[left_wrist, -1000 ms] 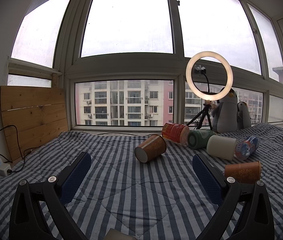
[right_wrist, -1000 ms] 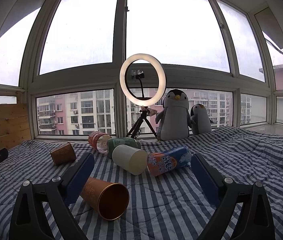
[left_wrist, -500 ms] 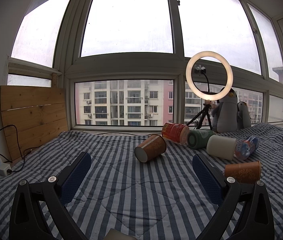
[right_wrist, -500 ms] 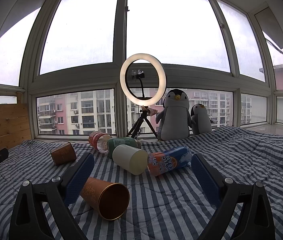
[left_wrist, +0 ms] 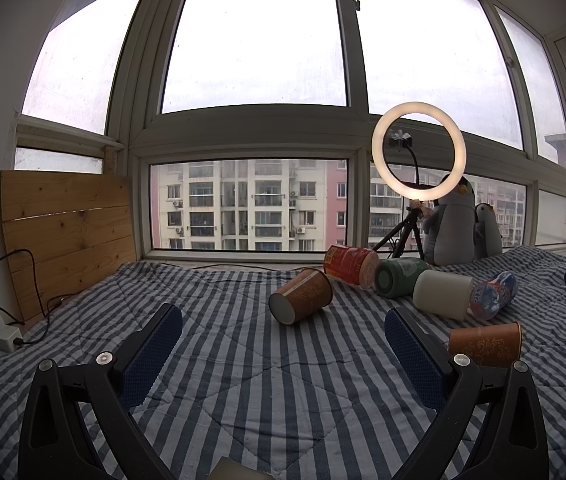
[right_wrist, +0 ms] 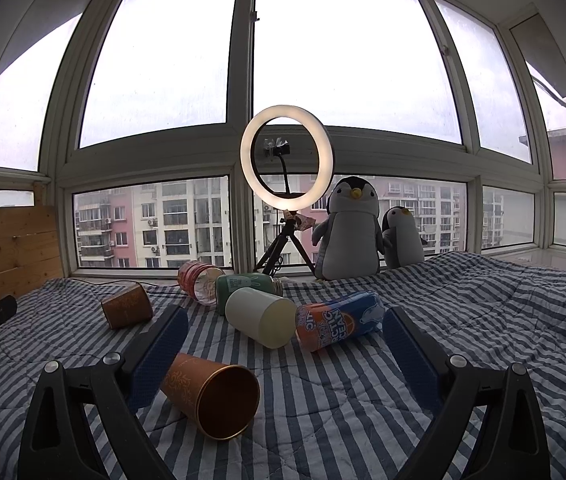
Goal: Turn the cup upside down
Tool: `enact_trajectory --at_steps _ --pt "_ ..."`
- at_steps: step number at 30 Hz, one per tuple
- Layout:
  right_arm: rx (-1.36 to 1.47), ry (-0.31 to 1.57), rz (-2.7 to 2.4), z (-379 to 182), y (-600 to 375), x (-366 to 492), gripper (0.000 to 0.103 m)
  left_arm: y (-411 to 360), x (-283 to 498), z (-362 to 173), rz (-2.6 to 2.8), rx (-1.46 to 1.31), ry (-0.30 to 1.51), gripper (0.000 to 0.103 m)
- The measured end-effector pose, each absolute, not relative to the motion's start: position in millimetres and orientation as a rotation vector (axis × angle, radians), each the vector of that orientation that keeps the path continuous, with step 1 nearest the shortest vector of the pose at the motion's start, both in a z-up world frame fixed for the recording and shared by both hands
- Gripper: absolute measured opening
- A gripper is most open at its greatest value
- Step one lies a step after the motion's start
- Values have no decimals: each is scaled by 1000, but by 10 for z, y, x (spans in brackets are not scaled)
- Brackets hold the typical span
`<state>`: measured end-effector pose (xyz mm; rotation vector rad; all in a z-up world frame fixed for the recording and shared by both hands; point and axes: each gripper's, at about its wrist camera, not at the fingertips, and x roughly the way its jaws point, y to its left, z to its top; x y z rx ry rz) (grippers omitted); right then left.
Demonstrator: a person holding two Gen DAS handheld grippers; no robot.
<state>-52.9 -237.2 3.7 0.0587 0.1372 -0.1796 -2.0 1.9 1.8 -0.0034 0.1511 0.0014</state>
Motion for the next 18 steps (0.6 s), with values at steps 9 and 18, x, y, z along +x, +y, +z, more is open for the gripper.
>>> enact_trajectory --at_steps 9,18 --pt "60 138 -178 31 -2371 -531 97 16 -17 15 1 -3 152 103" --pt "60 138 -178 31 -2371 -531 99 10 -20 27 0 0 156 103"
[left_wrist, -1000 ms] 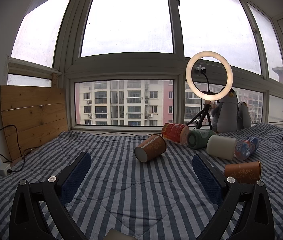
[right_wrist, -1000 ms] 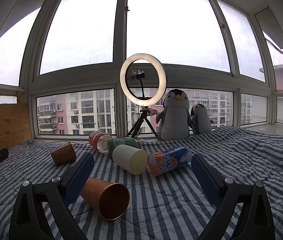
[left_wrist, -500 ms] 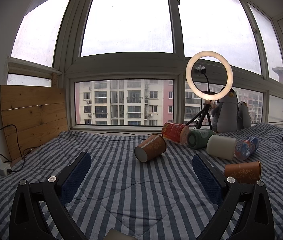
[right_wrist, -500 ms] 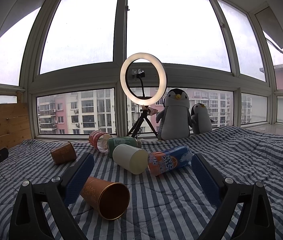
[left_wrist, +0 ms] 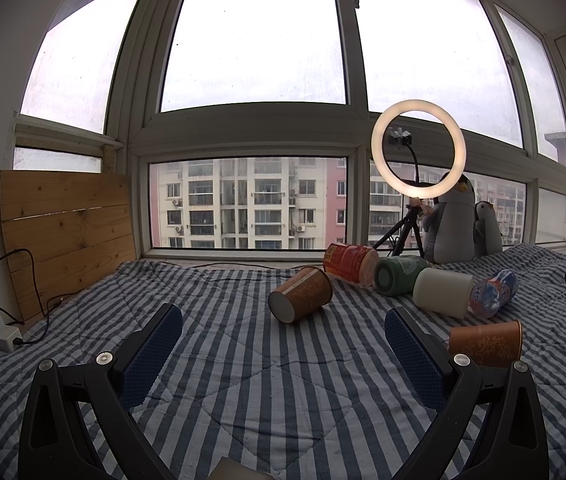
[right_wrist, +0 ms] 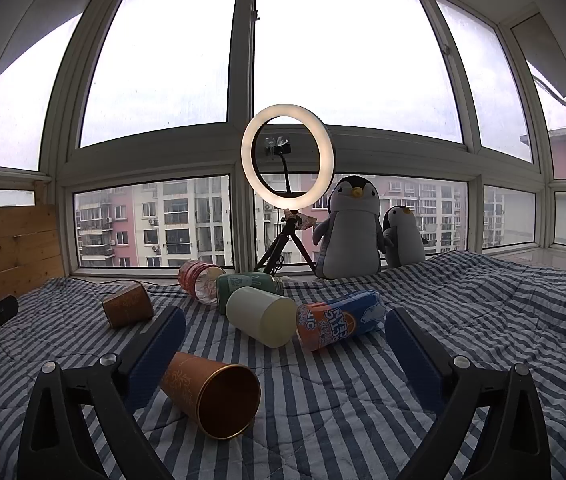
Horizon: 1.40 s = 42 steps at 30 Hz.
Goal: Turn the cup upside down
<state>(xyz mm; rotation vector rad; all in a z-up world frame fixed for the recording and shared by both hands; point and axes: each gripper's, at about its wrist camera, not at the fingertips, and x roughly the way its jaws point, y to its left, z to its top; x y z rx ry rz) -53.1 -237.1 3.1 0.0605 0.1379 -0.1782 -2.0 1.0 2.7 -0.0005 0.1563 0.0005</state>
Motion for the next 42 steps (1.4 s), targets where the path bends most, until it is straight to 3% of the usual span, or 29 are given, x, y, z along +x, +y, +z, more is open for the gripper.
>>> enact_trajectory --at_steps 19,33,36,41,42 --pt "94 156 -146 31 -2437 -489 100 -274 227 -66 -82 97 288 103" --pt "127 262 -23 -22 -2682 -689 99 -1009 1290 235 -250 162 544 103" --pt "115 291 -2 -73 -2683 -750 88 -1225 1566 211 -268 195 583 102" --pt "116 382 87 -192 -2623 -819 50 -1545 1954 55 -279 260 653 96" --pt "118 403 110 -213 -2599 -813 46 -1588 2012 23 -286 268 670 93"
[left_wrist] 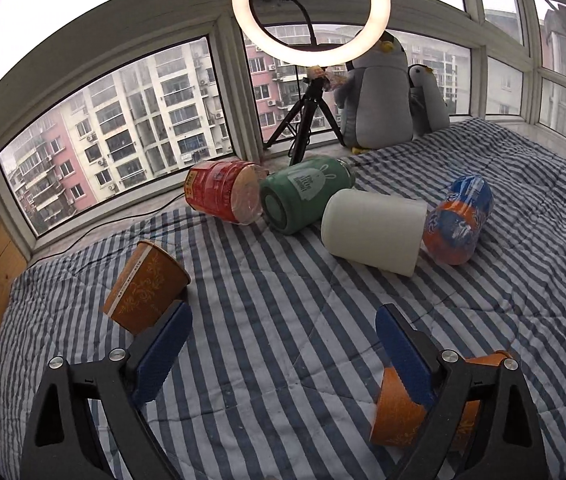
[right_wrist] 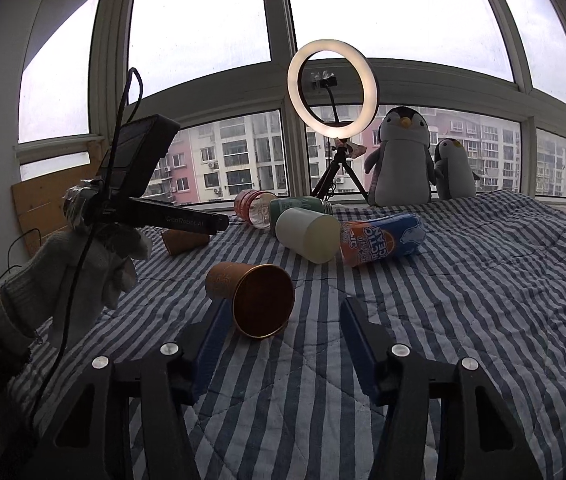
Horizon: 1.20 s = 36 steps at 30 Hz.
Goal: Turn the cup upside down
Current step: 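Move the right tool toward the brown patterned paper cup lying on its side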
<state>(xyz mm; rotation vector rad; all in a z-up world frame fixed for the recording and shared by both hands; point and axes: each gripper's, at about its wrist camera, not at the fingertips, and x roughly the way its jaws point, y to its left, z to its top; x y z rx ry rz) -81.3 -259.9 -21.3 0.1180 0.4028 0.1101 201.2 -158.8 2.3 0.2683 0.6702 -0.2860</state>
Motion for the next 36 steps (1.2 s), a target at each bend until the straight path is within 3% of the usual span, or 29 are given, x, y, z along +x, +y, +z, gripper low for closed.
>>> enact_trajectory --at_steps 2,7,9,22,36 --pt "122 446 159 -260 -2532 -797 35 -1656 2120 -50 -296 278 703 85" --pt "94 499 230 -340 -2304 -724 30 -1681 2310 -241 -344 255 814 61" --pt "73 524 260 -346 -2220 -689 29 -1688 2325 -303 -355 260 837 58" --pt "40 780 367 -438 -1992 13 22 -1539 2107 -394 -474 249 893 58" --pt "89 831 425 -506 -1901 36 18 -1619 2314 -472 -493 244 943 57"
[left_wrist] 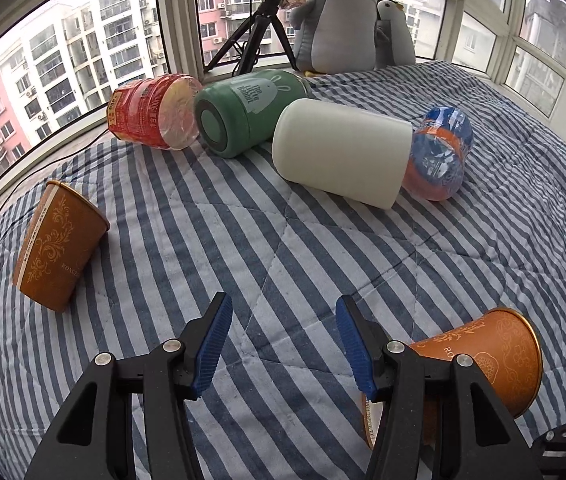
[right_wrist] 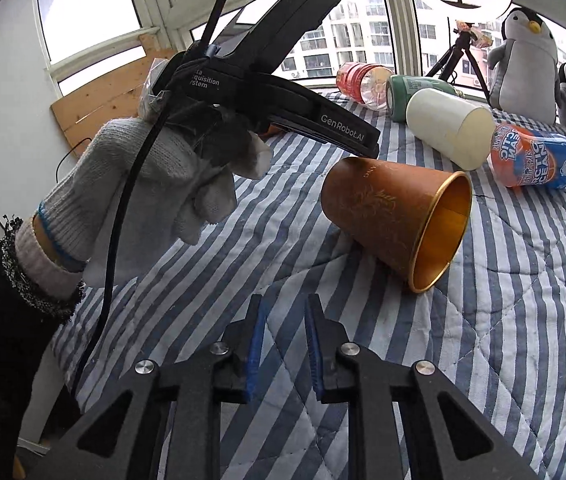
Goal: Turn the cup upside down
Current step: 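Move the right tool toward the brown patterned paper cup lying on its side, then close the right gripper around the brown cup's body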
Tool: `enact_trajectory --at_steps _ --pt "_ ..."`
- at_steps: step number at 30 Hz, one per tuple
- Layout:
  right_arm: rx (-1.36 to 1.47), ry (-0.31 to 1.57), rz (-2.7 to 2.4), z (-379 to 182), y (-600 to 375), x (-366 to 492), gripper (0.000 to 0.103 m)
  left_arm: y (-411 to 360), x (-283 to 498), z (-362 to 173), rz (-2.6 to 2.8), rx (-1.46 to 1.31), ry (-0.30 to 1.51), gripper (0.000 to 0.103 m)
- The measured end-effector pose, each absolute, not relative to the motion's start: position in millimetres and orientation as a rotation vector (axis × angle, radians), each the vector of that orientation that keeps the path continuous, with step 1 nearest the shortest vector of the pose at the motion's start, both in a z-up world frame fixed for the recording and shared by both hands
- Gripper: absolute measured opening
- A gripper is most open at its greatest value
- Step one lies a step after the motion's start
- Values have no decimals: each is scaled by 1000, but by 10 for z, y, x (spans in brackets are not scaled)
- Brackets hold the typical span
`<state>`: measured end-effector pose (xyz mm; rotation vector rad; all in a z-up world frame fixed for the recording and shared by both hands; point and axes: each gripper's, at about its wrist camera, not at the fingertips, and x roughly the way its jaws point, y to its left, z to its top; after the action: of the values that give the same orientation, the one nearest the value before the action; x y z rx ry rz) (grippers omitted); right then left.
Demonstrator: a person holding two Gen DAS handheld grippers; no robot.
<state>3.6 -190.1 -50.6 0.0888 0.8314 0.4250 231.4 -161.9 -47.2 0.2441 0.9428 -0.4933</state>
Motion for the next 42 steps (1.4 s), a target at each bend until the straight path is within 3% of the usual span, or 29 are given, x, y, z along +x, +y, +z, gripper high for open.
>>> enact_trajectory --at_steps 19,25,28,29,35,42 --pt "65 771 321 -337 -2355 280 18 -1390 1755 -498 -562 284 925 58" --pt "-268 680 315 -173 -2215 106 37 -1114 1408 -310 -552 267 822 70" --pt "-428 649 367 -129 -2122 84 67 -991 1206 -225 -566 245 798 78" --pt "-488 646 392 -128 -2083 88 71 -957 1144 -205 -571 240 796 78" --pt "-804 612 504 -147 -1809 72 71 -772 841 -167 -553 237 810 81" --pt "-998 695 643 -291 -1669 160 71 -579 679 -240 -516 234 857 82"
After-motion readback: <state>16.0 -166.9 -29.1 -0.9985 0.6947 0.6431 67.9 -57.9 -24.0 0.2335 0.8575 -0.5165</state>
